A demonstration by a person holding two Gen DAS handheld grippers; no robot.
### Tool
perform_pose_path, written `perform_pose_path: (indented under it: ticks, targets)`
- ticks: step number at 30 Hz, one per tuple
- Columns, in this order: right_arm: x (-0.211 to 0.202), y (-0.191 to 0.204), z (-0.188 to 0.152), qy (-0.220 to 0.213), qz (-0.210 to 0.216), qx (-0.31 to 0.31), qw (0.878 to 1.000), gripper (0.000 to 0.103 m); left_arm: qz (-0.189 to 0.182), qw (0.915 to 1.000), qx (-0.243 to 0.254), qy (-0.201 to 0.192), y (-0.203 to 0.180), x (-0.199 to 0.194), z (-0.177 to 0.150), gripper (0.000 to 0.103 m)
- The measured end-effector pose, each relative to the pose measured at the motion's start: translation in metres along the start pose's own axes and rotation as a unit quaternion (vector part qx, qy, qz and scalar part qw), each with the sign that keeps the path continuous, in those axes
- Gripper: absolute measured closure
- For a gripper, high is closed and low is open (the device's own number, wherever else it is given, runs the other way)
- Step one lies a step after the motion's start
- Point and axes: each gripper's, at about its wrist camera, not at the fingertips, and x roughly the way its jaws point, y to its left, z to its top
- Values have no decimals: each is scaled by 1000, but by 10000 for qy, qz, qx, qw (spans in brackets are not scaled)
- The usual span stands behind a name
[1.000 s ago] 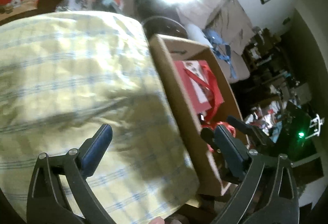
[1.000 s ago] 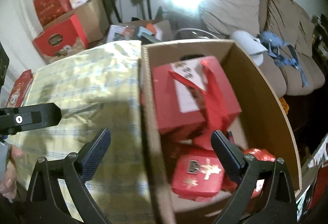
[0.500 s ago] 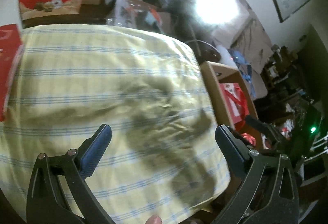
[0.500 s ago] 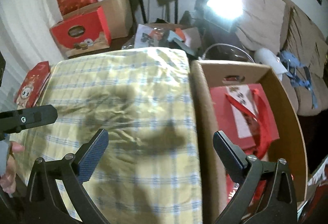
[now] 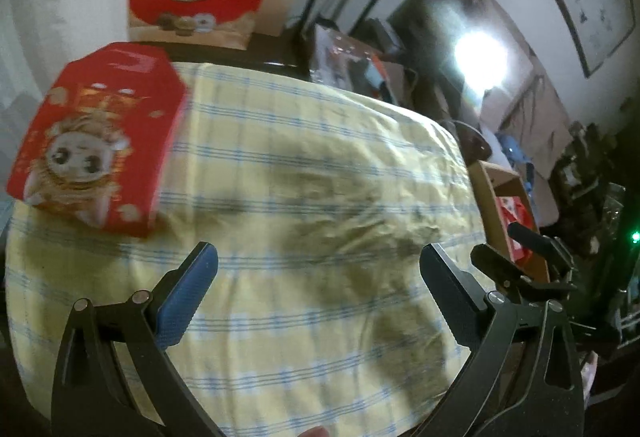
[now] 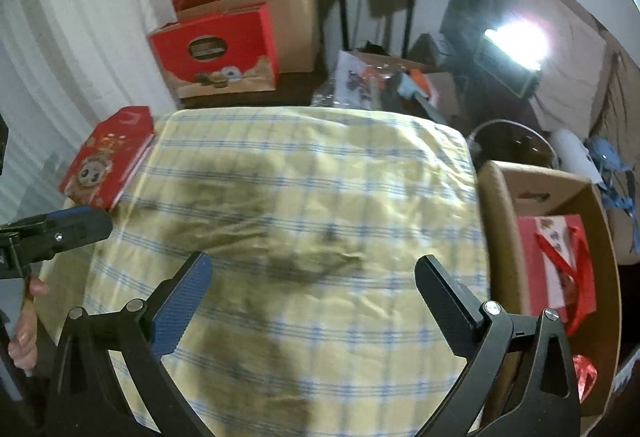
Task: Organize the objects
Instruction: 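Move both grippers back over the table to the red cartoon packet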
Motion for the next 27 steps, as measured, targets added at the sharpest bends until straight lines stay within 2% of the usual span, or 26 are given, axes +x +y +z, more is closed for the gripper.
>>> perform_pose_path:
  ticks: [9, 18, 27]
  targets:
    - [14, 42, 13, 35, 226, -231, 9995, 1, 148, 9996, -224, -124, 42, -15, 4, 2]
    - [37, 83, 22, 198, 532, -452, 9974, 1, 543, 9963, -555, -362, 104, -35, 12, 2]
    - [56, 121, 35, 332, 862, -533, 9943, 1, 815, 9927, -787, -420, 150, -42, 18, 2]
